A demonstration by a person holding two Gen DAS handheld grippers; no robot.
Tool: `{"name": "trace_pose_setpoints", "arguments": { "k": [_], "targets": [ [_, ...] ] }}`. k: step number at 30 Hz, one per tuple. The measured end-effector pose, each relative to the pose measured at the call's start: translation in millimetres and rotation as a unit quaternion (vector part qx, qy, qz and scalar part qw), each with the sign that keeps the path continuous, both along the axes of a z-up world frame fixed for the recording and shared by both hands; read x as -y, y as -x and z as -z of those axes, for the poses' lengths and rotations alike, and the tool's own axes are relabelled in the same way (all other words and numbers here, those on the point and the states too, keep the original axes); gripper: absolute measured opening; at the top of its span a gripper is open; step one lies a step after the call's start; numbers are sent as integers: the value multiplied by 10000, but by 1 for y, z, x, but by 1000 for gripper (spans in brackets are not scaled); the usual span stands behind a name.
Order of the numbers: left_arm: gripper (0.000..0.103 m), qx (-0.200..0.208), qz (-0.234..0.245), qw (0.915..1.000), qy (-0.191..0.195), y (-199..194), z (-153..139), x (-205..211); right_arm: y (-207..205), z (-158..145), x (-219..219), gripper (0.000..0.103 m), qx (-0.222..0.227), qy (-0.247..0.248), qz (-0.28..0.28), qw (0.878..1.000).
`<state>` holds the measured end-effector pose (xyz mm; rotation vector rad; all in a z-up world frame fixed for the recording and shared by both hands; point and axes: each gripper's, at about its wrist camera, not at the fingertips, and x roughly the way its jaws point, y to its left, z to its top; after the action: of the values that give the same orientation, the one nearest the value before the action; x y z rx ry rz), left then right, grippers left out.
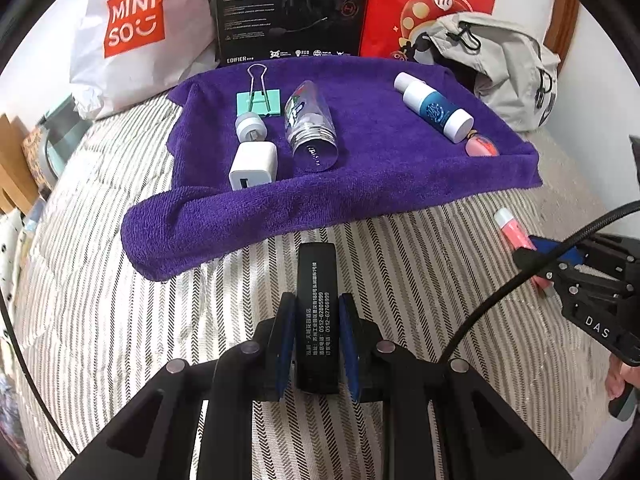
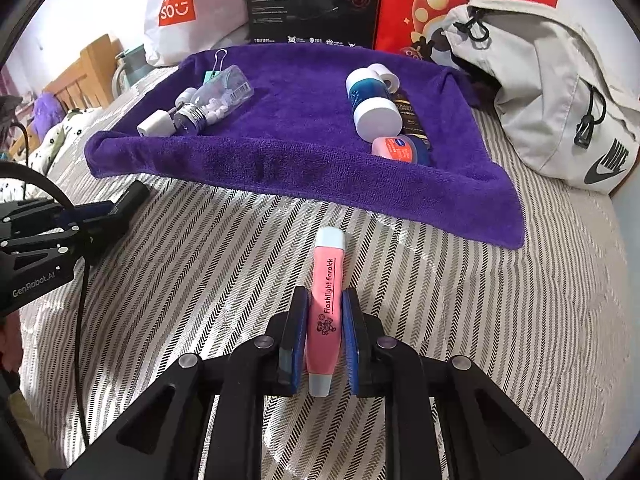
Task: Organize rigid objects
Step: 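Carry the power bank toward the towel with the left tool while the right tool places the highlighter there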
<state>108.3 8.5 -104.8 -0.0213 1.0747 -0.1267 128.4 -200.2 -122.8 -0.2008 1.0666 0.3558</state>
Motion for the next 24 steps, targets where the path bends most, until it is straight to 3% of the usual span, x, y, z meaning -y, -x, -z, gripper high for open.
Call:
{"name": "trace_pose_setpoints", "arguments": {
  "k": [4, 12, 24],
  "targets": [
    [21, 11, -52, 9999, 155, 2, -7, -10, 3, -5, 7, 17, -215, -355, -86, 9991],
    [21, 177, -146, 9994, 258, -3, -28, -21, 3, -25, 2, 17, -164, -552, -310, 9979],
    [21, 333, -150, 9986, 394, -23, -46, -30, -44, -65, -14, 17, 341, -708, -526, 9955]
  ]
}}
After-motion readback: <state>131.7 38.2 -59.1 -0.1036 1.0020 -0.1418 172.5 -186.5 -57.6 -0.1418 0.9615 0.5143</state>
